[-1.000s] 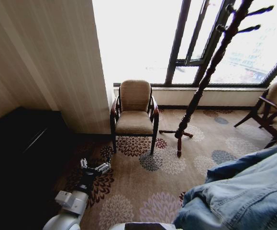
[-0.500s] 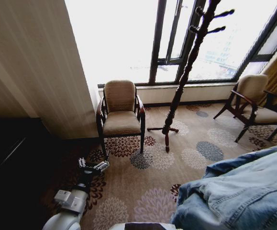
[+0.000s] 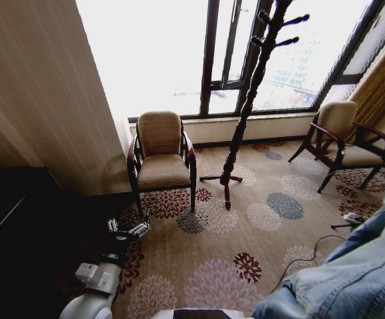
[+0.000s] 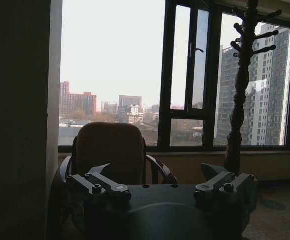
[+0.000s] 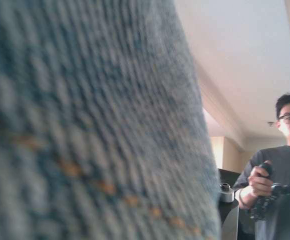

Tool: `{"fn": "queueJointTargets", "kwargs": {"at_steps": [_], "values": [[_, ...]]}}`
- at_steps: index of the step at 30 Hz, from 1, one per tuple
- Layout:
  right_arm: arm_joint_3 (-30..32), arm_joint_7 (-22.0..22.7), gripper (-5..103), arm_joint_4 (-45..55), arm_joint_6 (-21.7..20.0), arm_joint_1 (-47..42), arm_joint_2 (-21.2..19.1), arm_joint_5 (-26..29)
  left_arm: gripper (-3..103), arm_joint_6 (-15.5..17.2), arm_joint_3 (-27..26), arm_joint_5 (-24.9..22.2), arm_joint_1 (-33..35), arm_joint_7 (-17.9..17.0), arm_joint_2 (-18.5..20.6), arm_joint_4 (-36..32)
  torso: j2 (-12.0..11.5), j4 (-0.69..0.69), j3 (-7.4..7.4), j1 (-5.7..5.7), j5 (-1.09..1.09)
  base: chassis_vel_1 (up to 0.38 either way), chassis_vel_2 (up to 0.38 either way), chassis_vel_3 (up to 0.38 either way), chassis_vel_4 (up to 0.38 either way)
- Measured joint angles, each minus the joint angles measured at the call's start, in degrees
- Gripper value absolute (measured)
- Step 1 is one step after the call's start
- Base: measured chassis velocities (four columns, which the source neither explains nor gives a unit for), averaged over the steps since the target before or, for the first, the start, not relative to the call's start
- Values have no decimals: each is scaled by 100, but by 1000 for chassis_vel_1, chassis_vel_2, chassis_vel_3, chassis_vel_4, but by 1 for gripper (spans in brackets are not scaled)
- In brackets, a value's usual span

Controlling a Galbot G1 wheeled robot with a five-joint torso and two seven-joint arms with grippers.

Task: Pick up the clothes from the bed and hang them on the clothes hanger.

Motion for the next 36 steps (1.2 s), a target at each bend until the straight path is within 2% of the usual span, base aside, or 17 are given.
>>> {"fn": "queueJointTargets", "kwargs": {"at_steps": [2,3,4,5,6,7,8,12,13,17,26,29,36], "values": [[-67,-55,13,-419,-186,266,-480,337,100,9,-12,-34,-15,-34,17,-30,-1,0,1,0,4,0,0,0,0],[-67,-55,13,-419,-186,266,-480,337,100,9,-12,-34,-15,-34,17,-30,-1,0,1,0,4,0,0,0,0],[-63,-62,13,-596,-250,356,-742,516,100,12,-50,-59,-3,-42,28,-52,-1,-2,1,1,8,0,0,0,0],[-31,-67,13,-735,-280,436,-1012,647,100,14,-84,-79,18,-42,42,-65,-1,-2,1,1,6,0,0,0,0],[-17,-71,13,-772,-289,463,-1096,687,100,14,-96,-87,23,-42,50,-69,-1,-2,1,1,5,0,0,0,0],[12,-79,13,-940,-334,581,-1418,850,100,20,-130,-114,34,-43,81,-79,-1,-1,1,1,2,0,0,0,0],[12,-79,13,-940,-334,581,-1418,850,100,20,-130,-114,34,-43,81,-79,-1,-1,1,1,2,0,0,0,0],[-13,-118,13,-1552,-445,963,-2140,1317,100,66,-148,-155,-29,-74,169,-90,-1,-1,1,0,3,0,0,0,0],[-13,-118,13,-1552,-445,963,-2140,1317,100,66,-148,-155,-29,-74,169,-90,-1,-1,1,0,3,0,0,0,0],[-147,-192,13,-2179,-497,1301,-2600,1665,100,79,-162,-172,-38,-86,179,-84,-1,-2,1,1,3,0,0,0,0],[-463,-570,13,-2983,-168,1669,-2888,1774,100,23,-329,-402,80,-8,220,-186,-1,-3,1,1,3,0,0,0,0],[-912,-921,13,-3294,169,1937,-3035,1823,100,22,-381,-481,93,-6,242,-214,-1,-4,1,1,4,0,0,0,0],[-1765,-1240,13,-3539,521,2624,-3398,1642,100,21,-366,-456,143,-7,183,-207,-1,-1,1,0,2,0,0,0,0]]}}
